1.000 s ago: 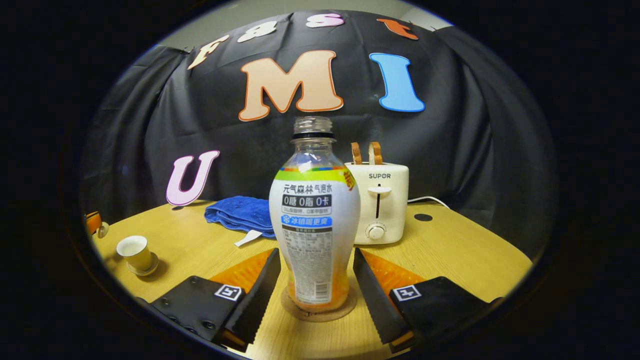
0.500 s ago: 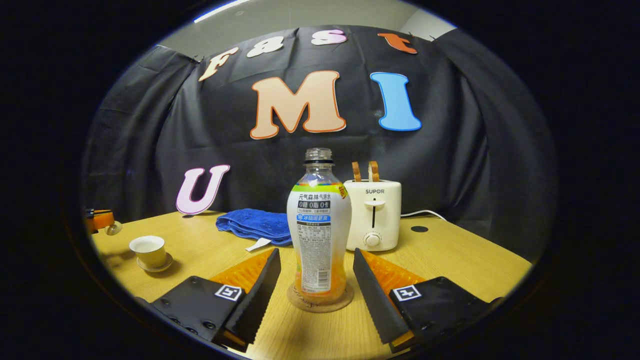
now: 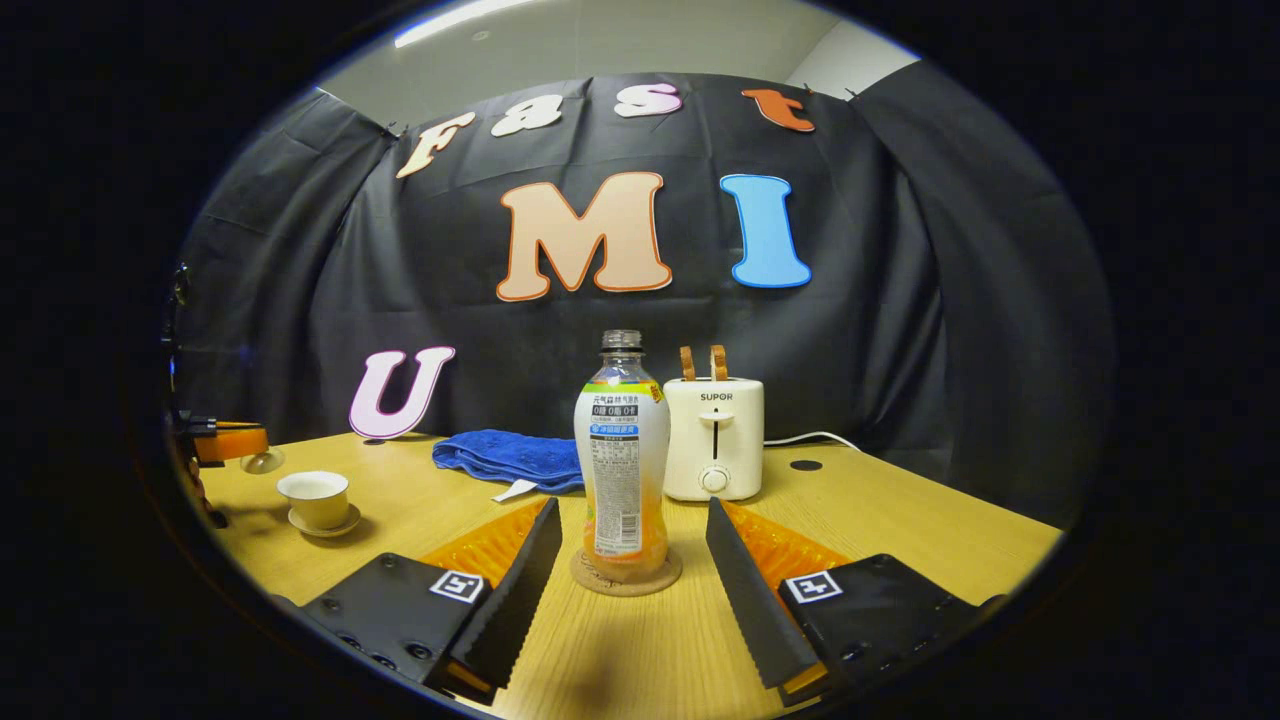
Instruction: Open the teacup lid with one hand, grasp the water bottle and pour water into the teacup with the other hand; after pouring, place the water bottle on the coaster and then close the teacup lid.
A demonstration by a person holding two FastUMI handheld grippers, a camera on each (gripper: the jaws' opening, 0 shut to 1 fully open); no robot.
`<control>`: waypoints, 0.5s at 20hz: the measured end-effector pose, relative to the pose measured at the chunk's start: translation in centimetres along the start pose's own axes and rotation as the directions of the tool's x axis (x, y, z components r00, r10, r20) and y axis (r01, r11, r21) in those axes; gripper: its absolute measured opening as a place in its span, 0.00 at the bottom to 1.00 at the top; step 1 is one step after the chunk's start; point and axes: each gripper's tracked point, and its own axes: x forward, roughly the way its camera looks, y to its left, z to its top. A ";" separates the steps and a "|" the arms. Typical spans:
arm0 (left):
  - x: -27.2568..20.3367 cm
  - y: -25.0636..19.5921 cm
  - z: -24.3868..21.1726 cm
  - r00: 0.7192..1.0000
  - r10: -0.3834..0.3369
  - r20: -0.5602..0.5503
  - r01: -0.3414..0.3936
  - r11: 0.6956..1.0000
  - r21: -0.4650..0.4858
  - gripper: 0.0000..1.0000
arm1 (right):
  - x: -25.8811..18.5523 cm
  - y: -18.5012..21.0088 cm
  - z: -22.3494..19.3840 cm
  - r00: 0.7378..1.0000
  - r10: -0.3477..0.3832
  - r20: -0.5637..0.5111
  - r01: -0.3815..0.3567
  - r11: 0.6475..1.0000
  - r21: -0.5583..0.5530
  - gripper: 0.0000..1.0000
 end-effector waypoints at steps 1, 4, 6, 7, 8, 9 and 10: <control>0.4 -0.7 0.2 1.000 -0.027 0.006 0.027 1.000 -0.004 0.27 | -0.4 0.2 0.0 1.000 0.009 0.001 -0.009 1.000 0.000 0.93; 1.7 -2.9 0.1 0.994 -0.112 0.007 0.112 0.994 -0.004 0.27 | -1.5 0.3 0.1 1.000 0.013 0.003 -0.013 1.000 0.001 0.96; 2.4 -4.1 0.1 0.987 -0.160 0.008 0.160 0.987 -0.004 0.27 | -2.1 0.4 0.2 1.000 0.019 0.003 -0.019 1.000 0.002 0.89; 2.7 -4.7 0.2 0.983 -0.183 0.009 0.183 0.983 -0.004 0.27 | -2.3 0.3 0.2 1.000 0.018 0.003 -0.018 1.000 0.001 0.95; 3.0 -5.3 0.0 0.979 -0.205 0.006 0.205 0.979 -0.002 0.27 | -2.5 0.2 0.2 1.000 0.014 0.003 -0.014 1.000 0.002 0.94; 3.2 -5.8 0.0 0.975 -0.223 0.005 0.223 0.975 -0.002 0.27 | -2.7 0.1 0.2 1.000 0.009 0.004 -0.009 1.000 0.002 0.93; 3.5 -6.2 0.0 0.971 -0.237 0.002 0.237 0.971 0.000 0.27 | -2.8 0.0 0.3 1.000 0.003 0.004 -0.003 1.000 0.002 0.90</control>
